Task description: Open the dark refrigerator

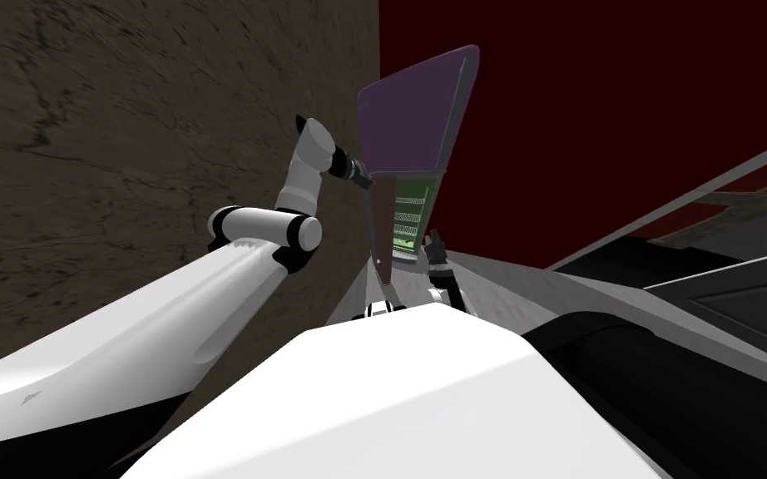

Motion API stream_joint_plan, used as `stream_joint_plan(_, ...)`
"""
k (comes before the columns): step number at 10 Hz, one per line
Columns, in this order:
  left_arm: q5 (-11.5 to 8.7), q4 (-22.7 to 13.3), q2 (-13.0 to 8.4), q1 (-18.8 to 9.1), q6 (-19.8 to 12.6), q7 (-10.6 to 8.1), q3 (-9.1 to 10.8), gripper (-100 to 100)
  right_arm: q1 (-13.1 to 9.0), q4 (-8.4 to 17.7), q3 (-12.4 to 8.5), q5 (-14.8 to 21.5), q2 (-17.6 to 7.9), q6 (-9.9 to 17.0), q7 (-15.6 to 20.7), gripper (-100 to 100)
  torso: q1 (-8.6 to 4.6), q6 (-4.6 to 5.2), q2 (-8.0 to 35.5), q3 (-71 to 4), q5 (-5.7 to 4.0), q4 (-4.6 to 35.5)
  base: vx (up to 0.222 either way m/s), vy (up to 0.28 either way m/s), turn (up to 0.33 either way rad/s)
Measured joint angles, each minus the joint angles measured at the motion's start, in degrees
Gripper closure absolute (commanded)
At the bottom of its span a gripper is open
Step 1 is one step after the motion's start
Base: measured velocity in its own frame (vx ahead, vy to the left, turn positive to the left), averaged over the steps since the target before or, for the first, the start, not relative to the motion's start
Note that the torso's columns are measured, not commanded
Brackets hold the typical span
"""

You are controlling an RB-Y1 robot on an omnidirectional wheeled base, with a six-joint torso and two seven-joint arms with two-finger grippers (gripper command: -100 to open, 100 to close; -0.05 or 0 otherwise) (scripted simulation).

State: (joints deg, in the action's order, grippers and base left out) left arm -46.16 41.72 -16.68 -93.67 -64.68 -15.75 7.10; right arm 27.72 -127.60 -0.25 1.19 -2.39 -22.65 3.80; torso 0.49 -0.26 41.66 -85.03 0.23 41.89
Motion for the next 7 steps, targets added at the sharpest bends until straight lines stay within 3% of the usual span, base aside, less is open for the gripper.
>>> stream_joint_plan(7,-3.7,0.3,1.3,0.1,-2.4,3.24,0.83,100,0.0,0.0,0.0,0.0,0.0,0.0,0.0,0,-0.62,0.21,-0.3,-0.2,-0.25,-0.1,0.059,0.228,-0.040)
